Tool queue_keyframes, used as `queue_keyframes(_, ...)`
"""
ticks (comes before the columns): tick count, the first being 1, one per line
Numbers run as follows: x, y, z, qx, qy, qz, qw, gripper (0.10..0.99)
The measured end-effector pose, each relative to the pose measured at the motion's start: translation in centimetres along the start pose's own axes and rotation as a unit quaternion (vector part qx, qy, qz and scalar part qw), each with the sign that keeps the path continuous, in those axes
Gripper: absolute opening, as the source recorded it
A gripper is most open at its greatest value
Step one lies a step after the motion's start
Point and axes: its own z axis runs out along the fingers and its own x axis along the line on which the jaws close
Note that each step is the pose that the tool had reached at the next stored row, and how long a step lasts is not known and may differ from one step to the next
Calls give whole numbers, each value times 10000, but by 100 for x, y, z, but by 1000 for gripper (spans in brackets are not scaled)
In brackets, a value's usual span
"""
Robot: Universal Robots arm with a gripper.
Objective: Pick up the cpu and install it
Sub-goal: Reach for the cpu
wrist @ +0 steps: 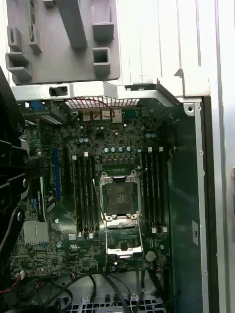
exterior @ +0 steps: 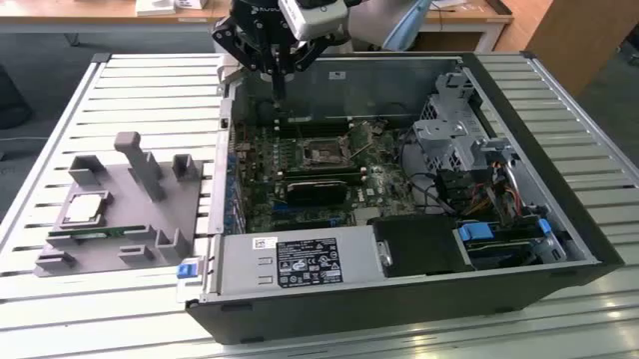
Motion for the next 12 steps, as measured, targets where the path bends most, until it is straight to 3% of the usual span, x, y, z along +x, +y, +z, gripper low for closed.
queue_keyframes(12,43,-3,-1,0,0,0,10000,106)
